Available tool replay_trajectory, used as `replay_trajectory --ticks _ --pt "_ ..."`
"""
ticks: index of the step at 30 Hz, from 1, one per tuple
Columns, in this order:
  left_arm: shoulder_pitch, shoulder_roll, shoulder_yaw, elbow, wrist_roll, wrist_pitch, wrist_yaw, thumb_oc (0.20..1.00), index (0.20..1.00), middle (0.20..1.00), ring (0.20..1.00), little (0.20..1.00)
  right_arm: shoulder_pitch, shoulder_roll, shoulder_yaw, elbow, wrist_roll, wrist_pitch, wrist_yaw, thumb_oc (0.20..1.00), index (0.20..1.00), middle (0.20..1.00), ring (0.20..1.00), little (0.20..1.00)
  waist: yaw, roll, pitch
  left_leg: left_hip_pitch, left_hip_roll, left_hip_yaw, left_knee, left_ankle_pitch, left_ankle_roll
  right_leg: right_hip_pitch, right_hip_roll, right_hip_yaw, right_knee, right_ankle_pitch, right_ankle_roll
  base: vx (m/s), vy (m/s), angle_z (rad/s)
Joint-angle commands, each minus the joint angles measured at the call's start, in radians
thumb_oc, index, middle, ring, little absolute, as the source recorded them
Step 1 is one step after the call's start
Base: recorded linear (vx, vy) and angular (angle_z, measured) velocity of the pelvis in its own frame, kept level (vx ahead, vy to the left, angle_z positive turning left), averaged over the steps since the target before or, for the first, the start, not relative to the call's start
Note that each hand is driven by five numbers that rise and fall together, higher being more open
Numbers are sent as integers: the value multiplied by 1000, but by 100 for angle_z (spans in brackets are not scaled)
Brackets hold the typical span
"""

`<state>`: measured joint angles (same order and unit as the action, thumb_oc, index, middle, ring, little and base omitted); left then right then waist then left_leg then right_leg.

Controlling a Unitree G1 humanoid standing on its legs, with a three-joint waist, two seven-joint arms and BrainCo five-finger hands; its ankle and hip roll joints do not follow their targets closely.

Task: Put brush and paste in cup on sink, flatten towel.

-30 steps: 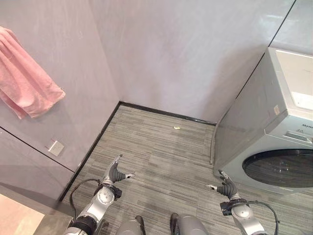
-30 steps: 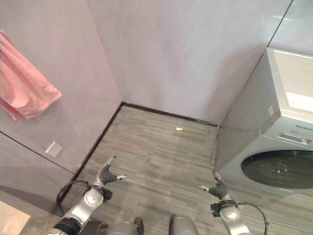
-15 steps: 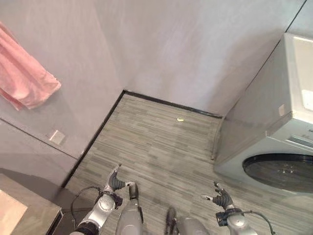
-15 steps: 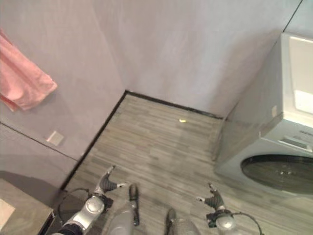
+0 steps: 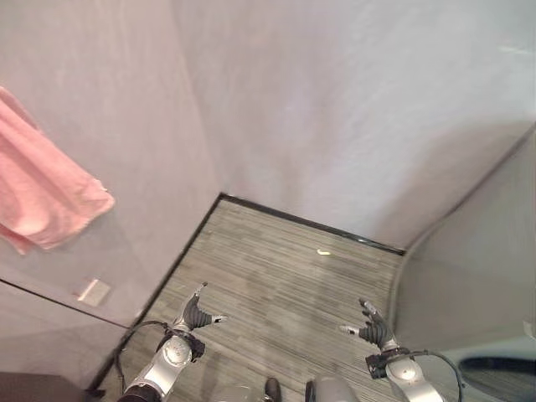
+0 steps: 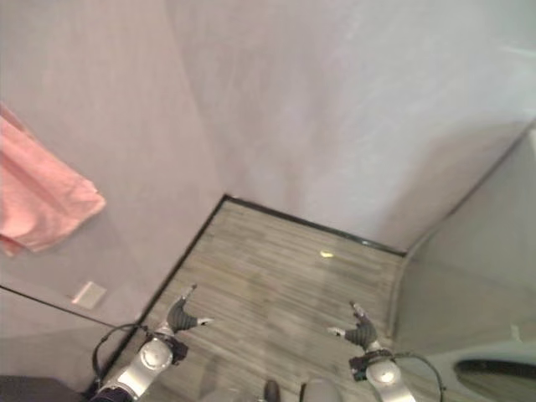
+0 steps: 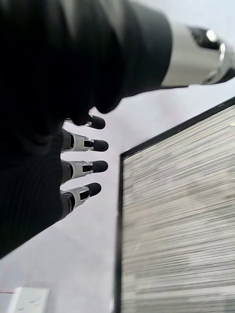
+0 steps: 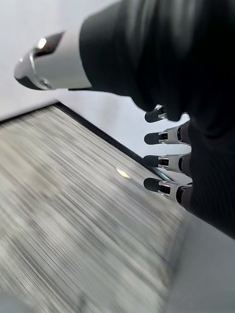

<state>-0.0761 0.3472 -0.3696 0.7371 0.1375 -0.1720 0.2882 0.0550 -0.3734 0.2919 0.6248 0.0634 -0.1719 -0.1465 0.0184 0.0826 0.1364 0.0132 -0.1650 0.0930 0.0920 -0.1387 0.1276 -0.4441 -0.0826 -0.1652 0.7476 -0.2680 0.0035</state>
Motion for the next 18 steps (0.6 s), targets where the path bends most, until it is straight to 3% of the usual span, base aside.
replay_trajectory --ticks 1,3,4,5,6,7,8,12,16,18 --pt "-10 46 3 -23 53 -32 0 1000 1000 1000 1000 1000 -23 -15 -14 -6 4 -41 2 1000 1000 1000 1000 1000 3 -56 25 -62 57 5 107 43 -88 207 -46 73 -435 273 120 231 -31 47" --pt "-25 43 -3 -7 62 -35 1 1000 1000 1000 1000 1000 -23 -20 -12 -13 4 -41 0 1000 1000 1000 1000 1000 -16 -60 36 -35 39 -42 100 34 -97 187 -22 154 -519 312 141 184 -30 61" --pt "-25 43 -3 -7 63 -35 1 1000 1000 1000 1000 1000 -23 -20 -12 -13 4 -41 0 1000 1000 1000 1000 1000 -17 -59 37 -33 40 -43 101 32 -97 190 -21 153 -520 312 141 124 -17 88" --pt "-33 39 -5 2 67 -34 1 1000 1000 1000 1000 1000 -23 -22 -10 -12 0 -39 0 1000 1000 1000 1000 1000 -23 -65 40 -25 32 -58 105 28 -100 185 -8 193 -530 329 151 203 -39 125" --pt "-41 38 -7 5 80 -33 2 1000 1000 1000 1000 1000 -22 -22 -9 -6 -5 -37 3 1000 1000 1000 1000 1000 -38 -68 39 -1 18 -111 99 25 -102 179 42 298 -533 343 161 199 -40 151" --pt "-41 38 -7 5 80 -33 2 1000 1000 1000 1000 1000 -22 -22 -9 -6 -5 -37 3 1000 1000 1000 1000 1000 -38 -68 39 0 18 -112 99 25 -102 179 42 298 -533 343 161 285 -75 155" --pt "-35 38 -9 8 89 -35 -1 1000 1000 1000 1000 1000 -8 -24 -13 -13 -3 -35 13 1000 1000 1000 1000 1000 -44 -75 31 19 7 -171 94 34 -107 175 89 368 -520 360 167 145 -51 134" --pt "-31 33 -20 25 96 -35 -1 1000 1000 1000 1000 1000 11 -25 -14 -8 5 -37 27 1000 1000 1000 1000 1000 -41 -86 22 26 0 -251 101 42 -116 213 83 363 -541 339 150 148 -103 42" --pt "-22 27 -12 18 84 -28 6 1000 1000 1000 1000 1000 -1 -45 -5 17 -21 -34 21 1000 1000 1000 1000 1000 -17 -95 19 6 20 -289 118 54 -138 245 63 255 -535 299 118 111 -136 87" --pt "-24 28 -14 19 86 -28 7 1000 1000 1000 1000 1000 -4 -45 -7 22 -23 -36 18 1000 1000 1000 1000 1000 -21 -97 20 -1 22 -291 116 53 -141 246 56 234 -533 294 117 12 -58 111"
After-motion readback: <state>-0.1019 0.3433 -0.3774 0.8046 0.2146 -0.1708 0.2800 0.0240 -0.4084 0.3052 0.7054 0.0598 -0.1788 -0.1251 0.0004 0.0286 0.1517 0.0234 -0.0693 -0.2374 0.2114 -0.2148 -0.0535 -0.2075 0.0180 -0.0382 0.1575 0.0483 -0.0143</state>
